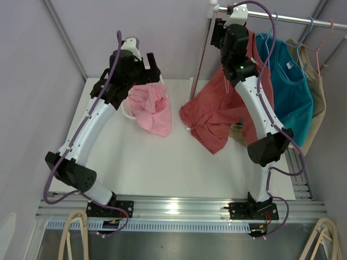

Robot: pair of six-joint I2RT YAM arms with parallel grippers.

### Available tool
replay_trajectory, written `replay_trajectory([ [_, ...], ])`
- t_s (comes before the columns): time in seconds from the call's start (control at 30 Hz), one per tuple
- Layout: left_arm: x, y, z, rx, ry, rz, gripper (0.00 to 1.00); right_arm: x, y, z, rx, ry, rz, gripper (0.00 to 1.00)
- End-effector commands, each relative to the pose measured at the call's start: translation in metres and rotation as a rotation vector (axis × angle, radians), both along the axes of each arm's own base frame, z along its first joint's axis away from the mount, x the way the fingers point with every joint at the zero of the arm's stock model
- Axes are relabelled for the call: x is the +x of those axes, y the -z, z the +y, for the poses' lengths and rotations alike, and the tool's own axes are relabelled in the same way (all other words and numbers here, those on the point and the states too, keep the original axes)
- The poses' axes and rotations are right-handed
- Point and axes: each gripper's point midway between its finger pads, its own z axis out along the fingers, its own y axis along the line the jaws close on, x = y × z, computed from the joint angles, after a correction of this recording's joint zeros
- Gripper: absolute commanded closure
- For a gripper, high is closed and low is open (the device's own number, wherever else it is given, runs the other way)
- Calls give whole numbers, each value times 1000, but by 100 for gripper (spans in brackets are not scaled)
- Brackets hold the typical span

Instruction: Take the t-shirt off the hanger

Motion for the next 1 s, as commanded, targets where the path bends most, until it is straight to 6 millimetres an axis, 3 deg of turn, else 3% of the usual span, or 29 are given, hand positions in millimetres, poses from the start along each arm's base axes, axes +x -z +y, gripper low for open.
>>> replay_trajectory([
  [0.0,-17,-52,1,5,9,-134,1,-44,-61,-22,27,22,-86,39],
  [0.1,-20,-62,-6,12,21,-165,0,-68,-78,-36,34,11,-87,33],
  [0.27,-24,-76,-18,32,50,-209,0,-109,-100,-62,82,-29,-84,32],
  [0.47,-31,-91,-34,42,97,-271,0,-128,-92,-97,89,-58,3,35],
  [0.67,-37,-104,-56,50,163,-319,1,-131,-75,-132,110,-31,88,32],
  [0.9,-52,-111,-82,80,244,-385,0,-126,-52,-144,108,-37,165,32],
  [0.97,-54,-110,-88,80,255,-392,0,-119,-48,-160,104,-3,167,32],
])
